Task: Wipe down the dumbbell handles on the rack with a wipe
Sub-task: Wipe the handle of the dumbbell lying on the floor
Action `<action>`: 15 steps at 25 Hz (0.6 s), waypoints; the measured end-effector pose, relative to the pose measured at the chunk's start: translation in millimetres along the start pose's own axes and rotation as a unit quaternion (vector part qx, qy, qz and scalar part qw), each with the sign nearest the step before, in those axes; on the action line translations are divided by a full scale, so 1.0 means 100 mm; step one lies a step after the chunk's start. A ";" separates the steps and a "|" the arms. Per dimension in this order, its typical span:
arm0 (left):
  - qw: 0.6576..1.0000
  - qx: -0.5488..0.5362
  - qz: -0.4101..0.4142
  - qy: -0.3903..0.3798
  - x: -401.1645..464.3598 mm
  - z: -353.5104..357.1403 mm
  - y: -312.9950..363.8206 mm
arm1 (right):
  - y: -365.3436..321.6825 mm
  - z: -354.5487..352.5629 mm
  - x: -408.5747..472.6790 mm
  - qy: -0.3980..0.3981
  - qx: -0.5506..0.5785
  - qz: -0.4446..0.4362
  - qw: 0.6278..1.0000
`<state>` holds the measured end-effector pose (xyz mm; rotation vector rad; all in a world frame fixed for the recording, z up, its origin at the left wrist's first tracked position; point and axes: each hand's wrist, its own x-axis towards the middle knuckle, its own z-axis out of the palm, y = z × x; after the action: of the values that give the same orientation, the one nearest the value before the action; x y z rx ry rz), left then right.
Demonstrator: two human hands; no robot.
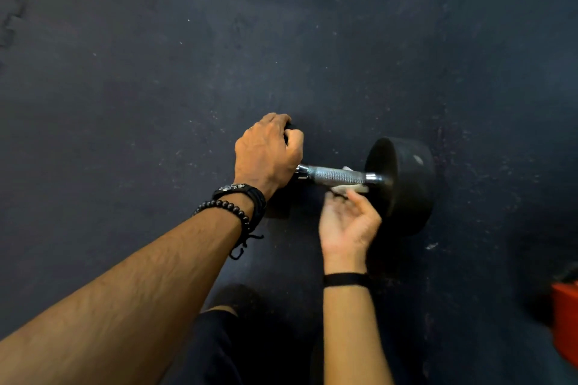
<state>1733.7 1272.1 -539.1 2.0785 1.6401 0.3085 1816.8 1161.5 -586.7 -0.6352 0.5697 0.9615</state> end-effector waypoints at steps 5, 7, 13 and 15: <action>1.000 -0.008 0.005 0.007 0.00 0.00 0.00 | -0.15 0.07 0.09 0.128 -0.011 -0.063 0.990; 1.000 -0.011 0.016 0.006 -0.04 0.00 -0.01 | -0.16 0.08 0.00 0.117 -0.036 -0.016 0.992; 1.000 -0.013 0.023 0.006 -0.04 0.00 -0.02 | -0.19 0.18 -0.05 0.030 -0.085 0.018 0.996; 1.000 -0.017 0.020 0.004 0.00 0.01 -0.02 | -0.18 0.23 -0.01 0.029 -0.084 0.008 0.996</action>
<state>1732.2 1272.4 -541.2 2.0900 1.5896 0.3565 1836.2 1169.5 -566.1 -0.8116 0.5499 1.0162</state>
